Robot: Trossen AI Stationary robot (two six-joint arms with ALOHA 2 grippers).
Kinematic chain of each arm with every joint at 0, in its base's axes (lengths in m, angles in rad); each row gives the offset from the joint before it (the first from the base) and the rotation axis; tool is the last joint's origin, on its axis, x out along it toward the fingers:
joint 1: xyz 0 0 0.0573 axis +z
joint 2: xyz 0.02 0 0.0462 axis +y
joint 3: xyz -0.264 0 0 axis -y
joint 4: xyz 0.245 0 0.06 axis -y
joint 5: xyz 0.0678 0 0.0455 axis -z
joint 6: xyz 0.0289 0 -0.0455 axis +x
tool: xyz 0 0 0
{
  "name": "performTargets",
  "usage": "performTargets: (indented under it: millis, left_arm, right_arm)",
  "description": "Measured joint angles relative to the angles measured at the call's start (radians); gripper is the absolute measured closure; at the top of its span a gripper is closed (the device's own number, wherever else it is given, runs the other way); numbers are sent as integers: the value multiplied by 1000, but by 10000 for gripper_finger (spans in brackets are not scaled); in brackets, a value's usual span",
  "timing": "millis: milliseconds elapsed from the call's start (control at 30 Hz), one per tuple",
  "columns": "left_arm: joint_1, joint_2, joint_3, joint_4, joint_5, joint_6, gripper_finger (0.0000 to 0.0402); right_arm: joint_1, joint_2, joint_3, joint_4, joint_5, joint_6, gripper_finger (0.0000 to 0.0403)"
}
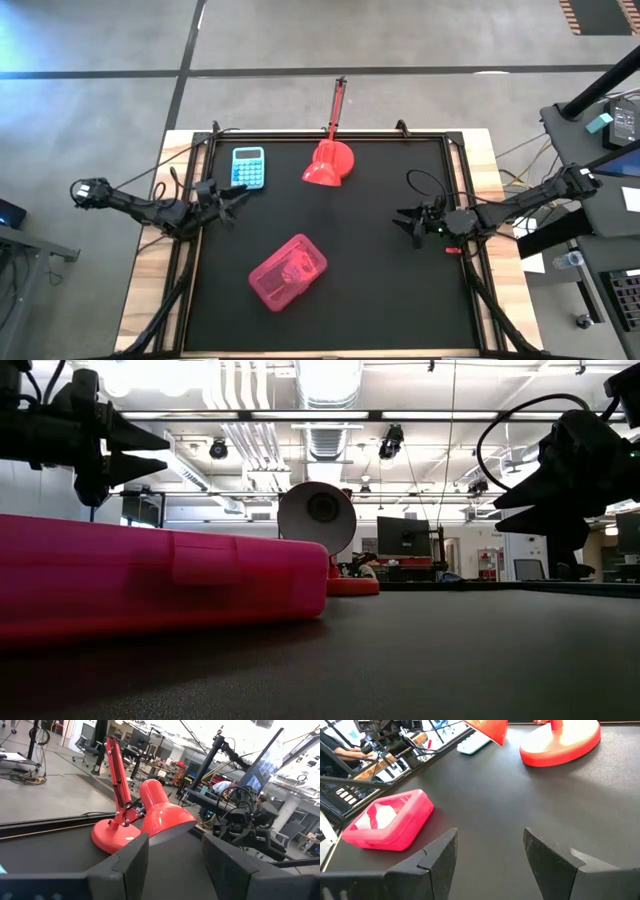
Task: Pack school essentials
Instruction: Return to Home Position
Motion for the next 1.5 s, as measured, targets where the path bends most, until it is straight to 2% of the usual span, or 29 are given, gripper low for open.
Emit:
performTargets:
  millis: [1500]
  left_arm:
    - [0,96,0,0,0,0,233]
  right_arm:
    - [0,0,0,0,0,0,186]
